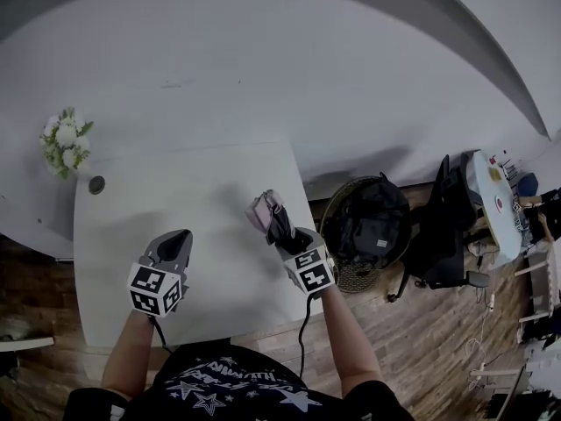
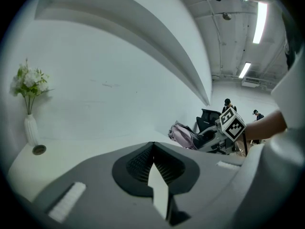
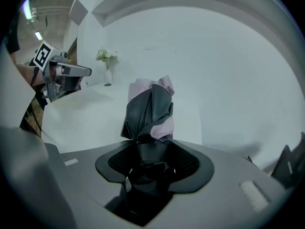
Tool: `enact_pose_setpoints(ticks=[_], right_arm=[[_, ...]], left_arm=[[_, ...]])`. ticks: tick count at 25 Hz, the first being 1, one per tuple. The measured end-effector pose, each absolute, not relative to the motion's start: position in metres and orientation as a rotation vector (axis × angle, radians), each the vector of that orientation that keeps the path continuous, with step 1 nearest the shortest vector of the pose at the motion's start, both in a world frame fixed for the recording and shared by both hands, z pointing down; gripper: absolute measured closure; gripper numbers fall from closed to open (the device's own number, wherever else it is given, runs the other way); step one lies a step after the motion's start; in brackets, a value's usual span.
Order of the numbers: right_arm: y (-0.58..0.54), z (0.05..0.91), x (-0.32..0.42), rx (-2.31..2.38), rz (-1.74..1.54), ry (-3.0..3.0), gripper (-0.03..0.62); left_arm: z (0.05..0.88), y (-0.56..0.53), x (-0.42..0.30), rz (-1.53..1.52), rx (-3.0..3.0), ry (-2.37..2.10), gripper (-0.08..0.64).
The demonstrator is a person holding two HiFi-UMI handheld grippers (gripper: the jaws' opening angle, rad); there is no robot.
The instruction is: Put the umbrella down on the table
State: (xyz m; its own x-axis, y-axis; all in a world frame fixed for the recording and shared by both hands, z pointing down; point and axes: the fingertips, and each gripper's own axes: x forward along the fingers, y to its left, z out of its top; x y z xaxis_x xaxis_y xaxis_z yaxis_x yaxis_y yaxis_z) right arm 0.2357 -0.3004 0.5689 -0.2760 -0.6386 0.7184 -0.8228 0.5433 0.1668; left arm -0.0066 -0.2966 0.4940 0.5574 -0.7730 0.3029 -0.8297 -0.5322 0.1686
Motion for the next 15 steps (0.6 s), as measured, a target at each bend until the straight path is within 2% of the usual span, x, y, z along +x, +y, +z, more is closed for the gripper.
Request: enact_pose_setpoints(ticks=[15], right_arm=[[-0.388,0.596,0.231,0.829,0.029,-2.001,0.350]], left_arm=[[0.514,-0.324,-0.015,0.301,2.334,-1.500,0.557]])
